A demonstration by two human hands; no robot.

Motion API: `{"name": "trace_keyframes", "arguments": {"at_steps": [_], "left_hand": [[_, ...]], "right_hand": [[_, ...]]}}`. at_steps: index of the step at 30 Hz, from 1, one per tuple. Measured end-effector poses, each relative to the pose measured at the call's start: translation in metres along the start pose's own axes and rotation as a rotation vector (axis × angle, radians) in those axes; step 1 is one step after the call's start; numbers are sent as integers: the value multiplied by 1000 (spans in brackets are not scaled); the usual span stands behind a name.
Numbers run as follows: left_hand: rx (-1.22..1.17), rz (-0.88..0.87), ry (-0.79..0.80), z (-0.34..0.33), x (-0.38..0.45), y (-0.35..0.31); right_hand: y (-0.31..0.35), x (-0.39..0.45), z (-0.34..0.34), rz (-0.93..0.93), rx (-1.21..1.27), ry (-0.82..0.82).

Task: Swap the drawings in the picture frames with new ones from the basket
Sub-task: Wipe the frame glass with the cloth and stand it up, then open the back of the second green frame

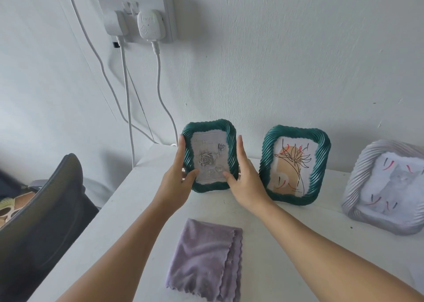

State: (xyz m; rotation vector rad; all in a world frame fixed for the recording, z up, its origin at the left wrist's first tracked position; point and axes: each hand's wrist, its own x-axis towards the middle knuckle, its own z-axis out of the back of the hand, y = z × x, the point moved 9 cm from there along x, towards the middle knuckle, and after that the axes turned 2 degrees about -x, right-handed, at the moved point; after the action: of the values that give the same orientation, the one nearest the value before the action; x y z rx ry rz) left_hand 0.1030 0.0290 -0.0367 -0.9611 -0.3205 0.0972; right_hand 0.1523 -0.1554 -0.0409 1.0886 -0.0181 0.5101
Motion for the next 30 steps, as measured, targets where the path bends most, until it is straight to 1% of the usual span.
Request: {"name": "trace_keyframes", "arguments": {"at_steps": [4, 8, 10, 12, 14, 16, 19, 23, 26, 28, 30], "left_hand": [[36, -5, -64, 6, -9, -4], [157, -105, -262, 15, -30, -30], [166, -182, -293, 7, -38, -52], [159, -269, -237, -13, -42, -81], [145, -340, -132, -40, -42, -109], [138, -383, -35, -70, -38, -131], [65, -315, 88, -110, -26, -142], [-77, -160, 186, -139, -4, -132], [-200, -82, 300, -150, 5, -126], [-257, -31, 362, -153, 5, -123], [-302, 5, 383, -153, 5, -122]], "right_hand": [[13, -23, 15, 74, -165, -122], [37, -58, 44, 191, -227, -266], [45, -74, 66, 241, -263, -338], [46, -86, 97, 256, -300, -452], [37, -94, 128, 215, -345, -552], [23, -98, 152, 143, -370, -585], [-1, -95, 170, 30, -328, -508], [-32, -82, 169, -91, -302, -315], [-46, -76, 164, -174, -155, -192], [-51, -73, 162, -187, -49, -154], [-52, -73, 162, -203, -2, -139]]}}
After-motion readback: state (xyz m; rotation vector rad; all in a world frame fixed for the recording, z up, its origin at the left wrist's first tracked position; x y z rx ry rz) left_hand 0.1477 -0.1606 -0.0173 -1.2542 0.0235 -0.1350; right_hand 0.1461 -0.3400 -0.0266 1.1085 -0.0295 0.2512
